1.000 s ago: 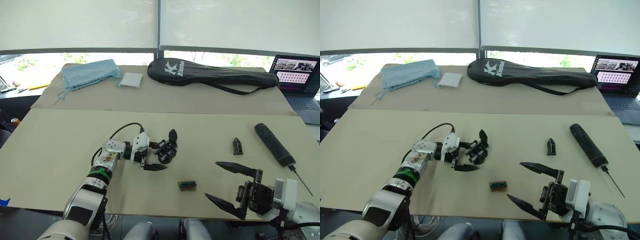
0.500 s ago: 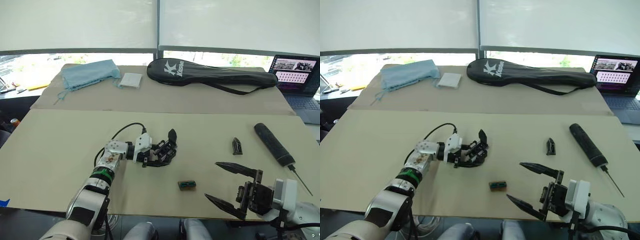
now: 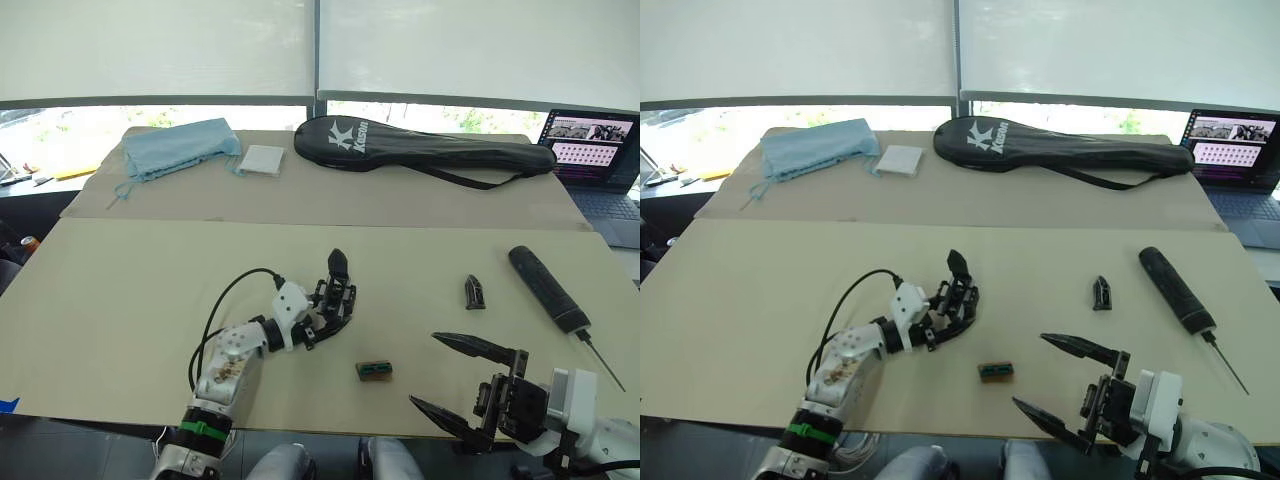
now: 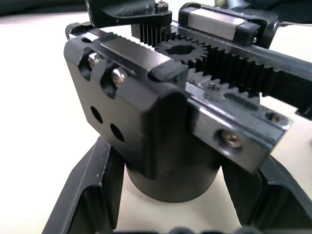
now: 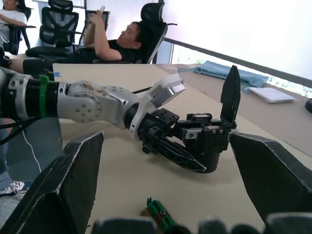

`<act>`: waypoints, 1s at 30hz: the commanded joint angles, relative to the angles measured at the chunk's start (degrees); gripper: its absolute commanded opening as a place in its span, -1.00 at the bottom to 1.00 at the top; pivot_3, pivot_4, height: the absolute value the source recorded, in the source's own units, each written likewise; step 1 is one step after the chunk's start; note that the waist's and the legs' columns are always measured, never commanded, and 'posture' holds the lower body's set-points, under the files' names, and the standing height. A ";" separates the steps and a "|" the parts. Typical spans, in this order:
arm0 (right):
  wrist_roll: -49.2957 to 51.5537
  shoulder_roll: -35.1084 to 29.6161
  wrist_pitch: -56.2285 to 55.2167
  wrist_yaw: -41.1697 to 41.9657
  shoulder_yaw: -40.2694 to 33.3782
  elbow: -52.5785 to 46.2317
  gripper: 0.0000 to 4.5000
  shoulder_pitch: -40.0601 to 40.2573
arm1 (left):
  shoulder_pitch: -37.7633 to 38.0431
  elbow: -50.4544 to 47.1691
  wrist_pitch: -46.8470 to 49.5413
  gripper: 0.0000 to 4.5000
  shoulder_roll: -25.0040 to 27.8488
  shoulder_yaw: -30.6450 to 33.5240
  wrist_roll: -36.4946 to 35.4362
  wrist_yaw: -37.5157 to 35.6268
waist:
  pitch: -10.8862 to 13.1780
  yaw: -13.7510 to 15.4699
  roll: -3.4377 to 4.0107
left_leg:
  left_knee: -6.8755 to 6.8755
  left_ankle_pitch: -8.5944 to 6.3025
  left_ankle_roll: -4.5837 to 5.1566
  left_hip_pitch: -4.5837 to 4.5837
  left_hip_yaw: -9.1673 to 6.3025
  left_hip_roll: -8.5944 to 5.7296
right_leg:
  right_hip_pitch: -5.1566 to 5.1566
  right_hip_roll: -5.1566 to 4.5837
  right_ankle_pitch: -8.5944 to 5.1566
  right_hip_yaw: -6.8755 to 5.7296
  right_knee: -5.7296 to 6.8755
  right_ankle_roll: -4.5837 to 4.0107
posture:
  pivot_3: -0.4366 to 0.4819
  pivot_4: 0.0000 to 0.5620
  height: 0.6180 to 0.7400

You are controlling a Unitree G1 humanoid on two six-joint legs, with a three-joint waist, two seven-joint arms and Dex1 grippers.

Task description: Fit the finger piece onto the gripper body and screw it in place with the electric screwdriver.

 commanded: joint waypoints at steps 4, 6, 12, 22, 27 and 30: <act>2.63 -1.62 0.62 0.37 -1.50 -3.08 1.00 -0.34 | -0.37 -5.92 2.75 0.03 -1.69 -3.02 1.15 6.14 | 0.00 0.00 0.00 | -0.02 0.00 -0.01 0.00 0.00 0.02 | -0.01 0.00 0.00 -0.01 0.01 0.00 | -0.05 -0.47 1.00; 2.55 -1.59 0.56 0.28 -1.34 -3.32 1.00 0.03 | -0.38 -5.97 3.20 0.03 -1.96 -3.43 0.98 6.84 | 0.00 0.00 0.00 | -0.04 0.01 -0.02 0.00 0.00 0.03 | -0.02 0.00 0.00 -0.01 0.01 0.00 | -0.05 -0.47 1.00; 2.05 -1.25 0.50 0.08 -1.05 -3.62 1.00 0.68 | -0.78 -5.05 3.89 0.03 -2.01 -5.57 2.05 8.56 | 0.00 0.03 0.01 | -0.02 -0.01 -0.05 0.02 0.00 0.02 | 0.01 -0.01 -0.01 -0.01 0.01 0.01 | -0.05 -0.47 1.00; 1.53 -1.08 0.48 -0.70 -0.43 -3.24 1.00 -0.53 | 0.06 -3.09 3.77 0.96 3.38 -4.10 -1.78 2.77 | -0.02 -0.12 0.03 | -0.04 -0.01 -0.05 0.05 0.00 0.02 | 0.01 0.00 -0.01 -0.02 0.02 0.01 | -0.05 -0.47 1.00; 1.16 -0.70 -0.18 -0.37 -0.40 -2.08 1.00 -0.86 | -3.70 1.68 3.43 0.96 7.69 -0.84 -6.48 -4.02 | -0.03 -0.41 0.04 | -0.05 0.03 -0.12 0.11 0.00 0.06 | 0.02 0.02 -0.01 -0.02 0.06 0.01 | -0.05 -0.47 1.00; 0.65 -0.14 -0.58 -0.24 0.02 -1.45 1.00 -1.07 | -7.63 7.49 1.45 0.96 10.39 -0.59 -8.53 -11.55 | -0.03 -0.42 0.05 | -0.06 0.07 -0.18 0.11 0.00 0.08 | 0.01 0.04 -0.01 -0.07 0.10 0.01 | -0.05 -0.47 1.00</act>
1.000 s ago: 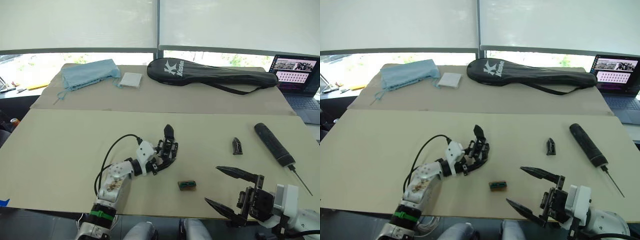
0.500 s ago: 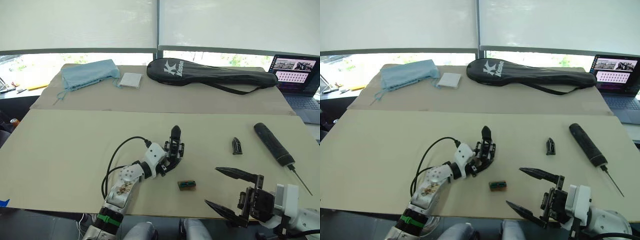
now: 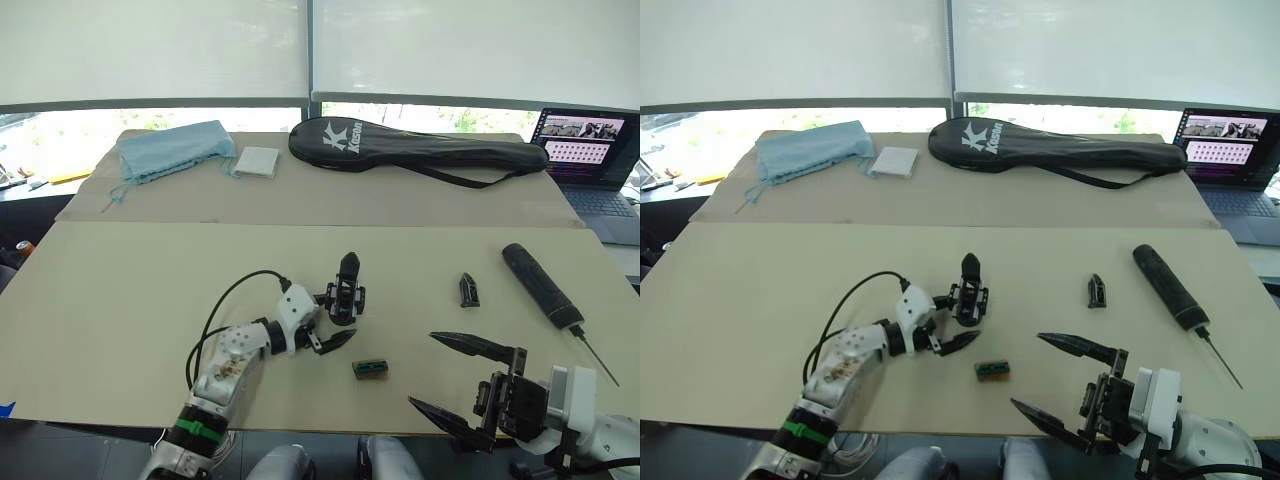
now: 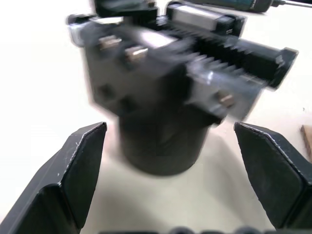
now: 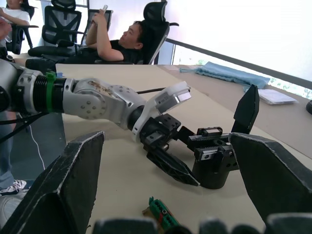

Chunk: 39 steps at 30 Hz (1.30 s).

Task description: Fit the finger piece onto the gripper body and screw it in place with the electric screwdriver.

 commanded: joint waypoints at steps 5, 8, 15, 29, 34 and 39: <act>-0.65 1.83 -1.87 0.10 0.98 -0.19 1.00 -1.47 | -10.33 16.12 -8.62 0.96 2.63 -0.09 -1.22 -14.69 | 0.00 0.08 0.00 | 0.01 0.02 0.02 0.00 -0.01 -0.03 | 0.01 -0.01 0.01 -0.10 -0.01 -0.02 | -0.05 -0.47 1.00; -1.02 2.20 -1.69 0.04 1.13 -0.18 1.00 -1.98 | -14.42 22.71 -11.79 0.96 1.00 -0.58 -0.87 -18.44 | 0.00 0.14 0.00 | 0.01 0.02 0.02 -0.02 -0.01 -0.06 | 0.00 -0.02 0.02 -0.22 -0.03 -0.04 | -0.05 -0.47 1.00; -1.29 2.35 -1.58 -0.31 0.76 -0.79 1.00 -1.36 | -20.94 33.09 -18.24 0.96 -1.54 -1.74 2.45 -22.86 | 0.00 0.31 -0.02 | 0.03 0.01 0.05 -0.07 -0.02 -0.07 | 0.02 -0.06 0.03 -0.23 -0.07 -0.04 | -0.05 -0.47 1.00; -1.54 2.66 -1.85 -0.82 0.56 -1.30 1.00 0.00 | -19.01 31.68 -21.20 0.02 -3.62 -0.33 2.48 -23.70 | 0.00 0.26 -0.02 | 0.04 0.00 0.10 -0.07 -0.02 -0.07 | 0.01 -0.05 0.02 -0.05 -0.07 -0.04 | -0.05 -0.47 1.00; -1.83 2.36 -0.86 -1.44 0.12 -1.88 1.00 1.41 | -15.82 25.49 -16.29 0.02 -2.85 -1.30 3.33 -21.32 | 0.00 0.22 -0.01 | 0.03 -0.01 0.12 -0.07 -0.02 -0.06 | 0.00 -0.03 0.02 -0.03 -0.07 -0.04 | -0.05 -0.47 1.00; -0.89 1.18 3.46 -4.62 -1.15 -3.16 1.00 3.03 | -13.40 21.21 -12.50 0.02 -2.36 -1.99 3.33 -21.32 | -0.01 0.20 0.00 | 0.03 -0.01 0.12 -0.07 -0.02 -0.07 | 0.00 -0.04 0.02 -0.03 -0.07 -0.04 | -0.05 -0.47 1.00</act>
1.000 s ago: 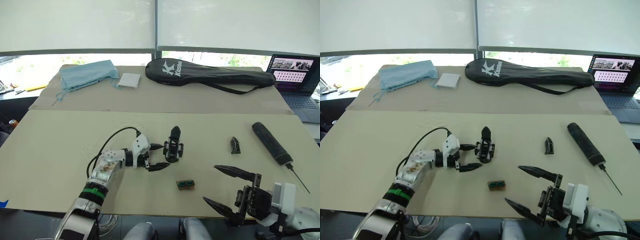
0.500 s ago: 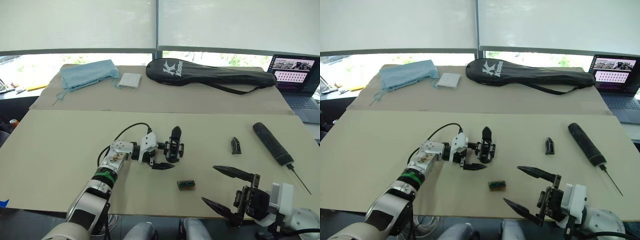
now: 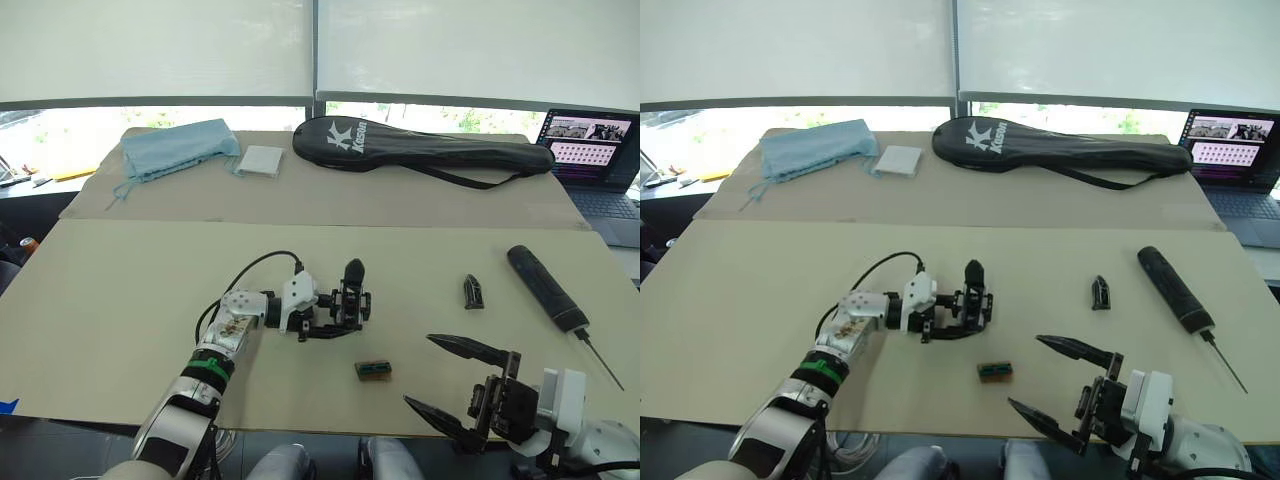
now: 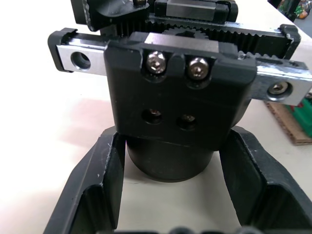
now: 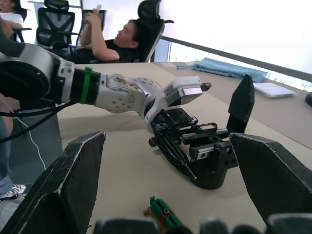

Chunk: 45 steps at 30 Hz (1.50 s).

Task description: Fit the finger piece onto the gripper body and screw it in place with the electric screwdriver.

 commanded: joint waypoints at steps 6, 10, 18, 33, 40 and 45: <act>2.41 -2.75 7.57 -4.69 -3.71 -5.71 1.00 4.20 | 0.29 0.13 1.98 0.88 0.58 -0.75 0.29 -0.23 | -0.02 -0.01 0.03 | -0.01 0.00 -0.01 0.01 0.00 0.03 | 0.01 0.00 0.00 0.01 0.00 0.00 | -0.05 -0.47 1.00; 0.23 -3.72 14.16 -10.74 -7.72 -8.09 1.00 7.84 | 0.11 1.60 -1.00 0.96 2.18 0.32 0.19 -0.85 | -0.03 0.01 0.03 | 0.01 0.00 -0.01 0.03 0.00 0.02 | 0.05 -0.01 -0.01 0.01 0.01 0.02 | -0.05 -0.47 1.00; 9.94 -10.34 41.44 -24.40 -24.15 -13.64 1.00 10.90 | 5.34 -2.50 -1.54 0.96 12.37 7.33 -8.44 -9.77 | -0.05 -1.42 0.07 | -0.10 0.03 -0.12 0.03 0.04 0.19 | -0.04 0.08 -0.01 0.08 0.05 0.01 | -0.05 -0.47 1.00; 49.29 -43.03 84.85 -46.86 -11.81 20.22 1.00 -34.99 | 9.81 -33.02 22.04 0.96 21.34 16.14 -26.18 -6.18 | 0.13 -0.80 -0.14 | -0.10 -0.06 0.11 -0.25 0.08 0.28 | -0.06 0.02 0.18 -0.22 -0.51 -0.18 | -0.05 -0.47 1.00; 36.65 -34.68 97.79 -50.04 8.47 35.32 1.00 -65.48 | 7.13 -37.81 30.48 0.96 20.50 17.74 -30.78 1.05 | 0.12 -1.53 -0.15 | 0.30 -0.01 0.06 -1.19 0.12 0.38 | -0.78 0.02 0.45 -0.44 -0.77 -0.40 | -0.05 -0.47 1.00; 24.92 -29.81 99.81 -46.22 16.78 41.75 1.00 -74.90 | 6.34 -38.98 33.18 0.96 21.06 17.03 -31.92 1.19 | 0.11 -1.15 -0.11 | 0.43 0.06 0.02 -1.54 0.12 0.40 | -1.09 0.03 0.58 -0.52 -0.72 -0.46 | -0.05 -0.47 1.00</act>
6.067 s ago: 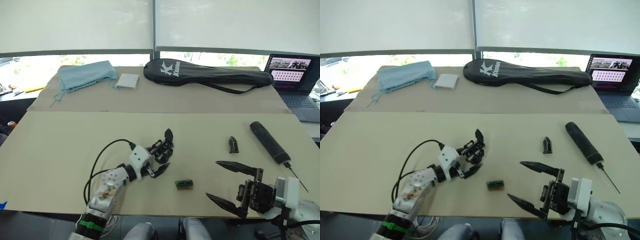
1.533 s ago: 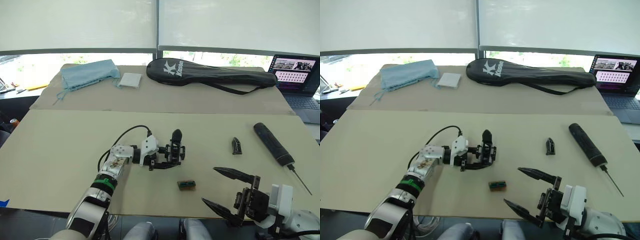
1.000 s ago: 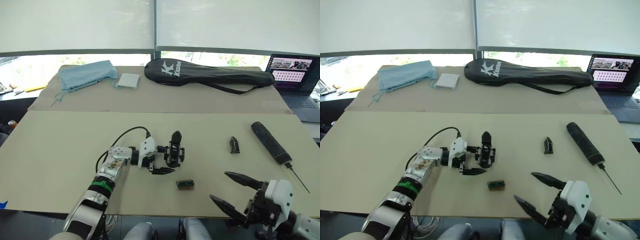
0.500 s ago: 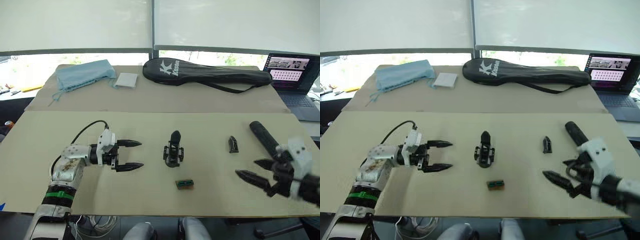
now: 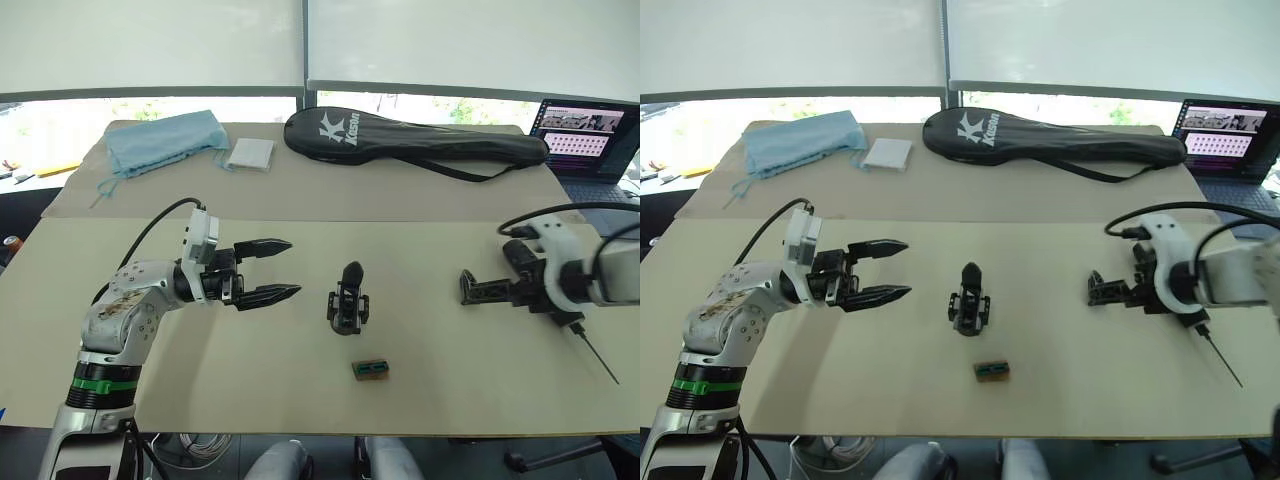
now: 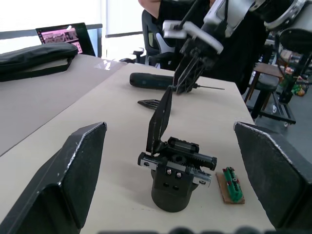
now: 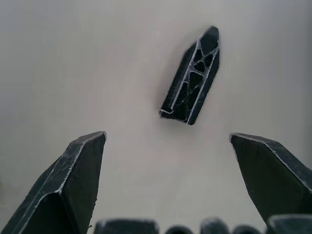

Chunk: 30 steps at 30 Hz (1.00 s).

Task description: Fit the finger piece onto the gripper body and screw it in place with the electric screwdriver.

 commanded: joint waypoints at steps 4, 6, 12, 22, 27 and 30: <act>-13.67 3.95 1.02 4.64 6.75 6.30 1.00 -8.03 | -0.52 -3.05 1.45 0.96 0.86 0.03 -1.16 0.08 | -0.01 -0.12 0.01 | 0.06 0.01 0.00 -0.04 0.00 -0.01 | -0.02 0.01 0.04 -0.03 0.00 -0.01 | -0.05 -0.47 1.00; -16.67 5.92 1.21 5.32 6.83 8.26 1.00 -8.98 | -0.08 -3.41 1.33 0.96 1.09 -0.44 -0.83 -0.16 | -0.01 -0.22 0.01 | 0.13 0.01 0.00 -0.04 0.00 -0.01 | 0.00 0.02 0.07 -0.03 0.00 -0.01 | -0.05 -0.47 1.00; -23.77 10.93 1.86 6.53 6.87 11.36 1.00 -10.04 | 1.27 -4.69 1.31 0.96 1.09 -0.73 -0.99 0.24 | -0.02 -0.45 0.03 | 0.35 0.02 -0.03 -0.07 0.00 -0.02 | -0.01 0.04 0.13 -0.02 0.15 -0.04 | -0.05 -0.47 1.00; -33.60 17.45 -1.22 6.81 2.56 15.38 0.14 -8.92 | 2.19 -6.00 1.07 1.00 1.36 -0.60 -0.99 0.75 | -0.06 -0.77 0.01 | 0.51 0.04 -0.06 -0.04 0.01 -0.04 | -0.01 0.04 0.15 0.04 0.45 -0.06 | -0.05 -0.47 1.00; -35.86 18.56 -1.87 9.14 2.58 13.75 -0.32 -8.14 | 2.48 -6.27 1.20 1.00 1.45 -0.53 -1.06 1.01 | -0.06 -1.03 0.01 | 0.53 0.06 -0.11 0.04 0.01 -0.03 | -0.01 0.05 0.16 0.08 0.67 -0.09 | -0.05 -0.47 1.00; -36.75 18.10 -2.46 11.47 4.15 12.71 -0.32 -7.80 | 2.52 -6.30 1.22 1.00 1.45 -0.56 -1.11 1.03 | -0.06 -1.08 0.01 | 0.54 0.07 -0.12 0.06 0.02 -0.04 | -0.01 0.05 0.16 0.11 0.69 -0.10 | -0.05 -0.47 1.00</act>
